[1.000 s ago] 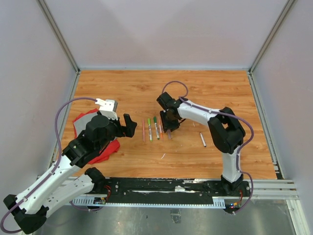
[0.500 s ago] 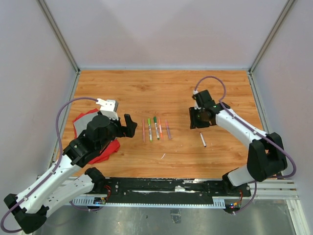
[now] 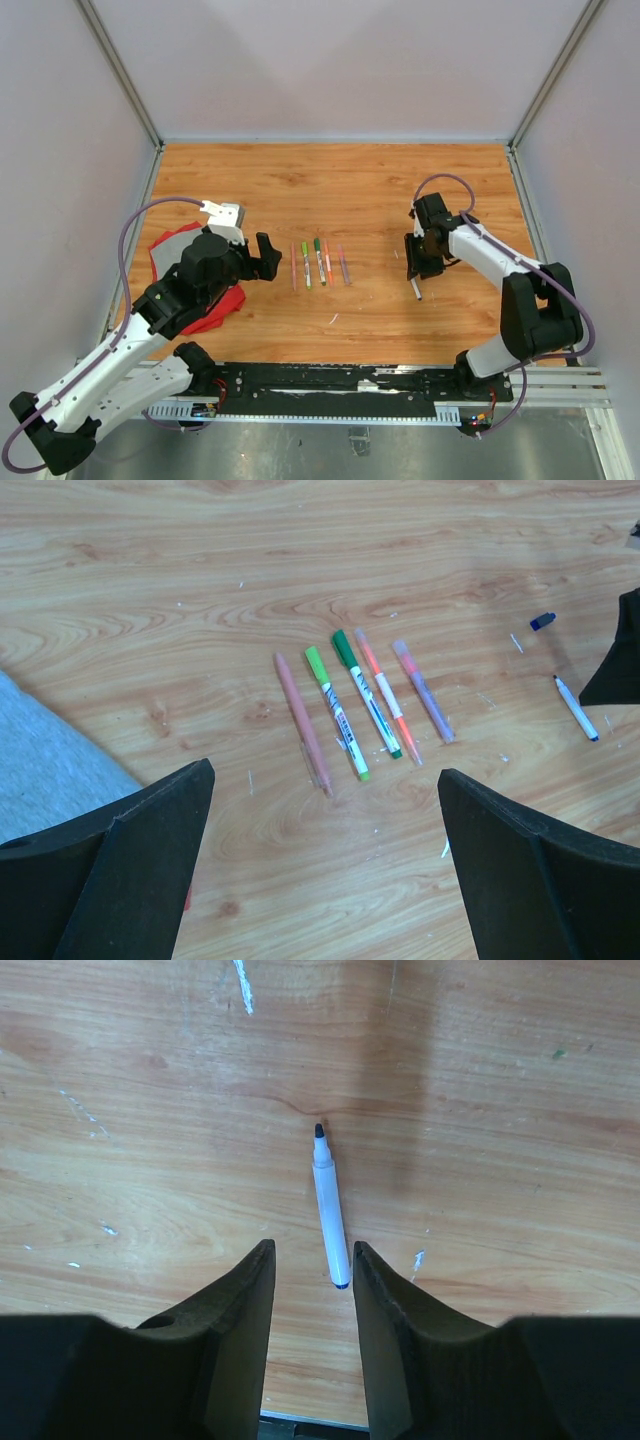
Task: Insert the pens into the pen caps
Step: Pick up the pen from the center of the board.
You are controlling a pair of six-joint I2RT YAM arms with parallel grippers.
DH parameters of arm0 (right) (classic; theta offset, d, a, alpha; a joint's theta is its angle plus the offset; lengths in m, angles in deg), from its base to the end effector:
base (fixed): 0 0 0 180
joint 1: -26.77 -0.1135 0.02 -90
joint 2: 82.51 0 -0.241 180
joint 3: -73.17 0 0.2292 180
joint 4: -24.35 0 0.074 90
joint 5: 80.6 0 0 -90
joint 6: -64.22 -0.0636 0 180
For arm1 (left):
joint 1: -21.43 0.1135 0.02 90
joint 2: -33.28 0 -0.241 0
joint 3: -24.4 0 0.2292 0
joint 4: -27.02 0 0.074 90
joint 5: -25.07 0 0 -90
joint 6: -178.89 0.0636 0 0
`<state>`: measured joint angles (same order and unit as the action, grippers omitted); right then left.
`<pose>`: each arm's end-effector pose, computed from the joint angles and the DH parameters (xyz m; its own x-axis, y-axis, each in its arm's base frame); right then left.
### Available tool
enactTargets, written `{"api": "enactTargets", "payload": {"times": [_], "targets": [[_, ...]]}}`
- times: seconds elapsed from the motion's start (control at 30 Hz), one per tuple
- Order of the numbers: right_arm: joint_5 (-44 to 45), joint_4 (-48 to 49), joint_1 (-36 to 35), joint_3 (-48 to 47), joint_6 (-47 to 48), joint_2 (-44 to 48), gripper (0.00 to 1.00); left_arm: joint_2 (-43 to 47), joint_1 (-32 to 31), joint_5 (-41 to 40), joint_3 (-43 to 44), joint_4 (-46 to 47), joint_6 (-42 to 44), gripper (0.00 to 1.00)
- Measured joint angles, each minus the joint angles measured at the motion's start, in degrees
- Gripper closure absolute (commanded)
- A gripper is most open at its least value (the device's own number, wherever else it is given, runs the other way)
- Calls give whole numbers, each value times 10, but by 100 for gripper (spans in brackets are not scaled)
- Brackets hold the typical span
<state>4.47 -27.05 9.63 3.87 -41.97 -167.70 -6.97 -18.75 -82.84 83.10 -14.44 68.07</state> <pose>0.2595 0.0858 0.1642 -0.9373 0.0017 -0.3487 -0.0666 0.9807 0.1838 0.1481 -0.0994 0.2892 -0.4205 -0.0876 -0.9031 0.2655 0.9399 -0.2148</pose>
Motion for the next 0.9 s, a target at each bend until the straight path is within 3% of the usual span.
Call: {"api": "enactTargets", "payload": {"times": [0.77, 0.9], "targets": [[17, 23, 0, -1, 10, -85, 78, -3, 0, 0, 0, 0, 0, 0], [26, 23, -2, -1, 7, -85, 84, -7, 0, 0, 0, 0, 0, 0]]}}
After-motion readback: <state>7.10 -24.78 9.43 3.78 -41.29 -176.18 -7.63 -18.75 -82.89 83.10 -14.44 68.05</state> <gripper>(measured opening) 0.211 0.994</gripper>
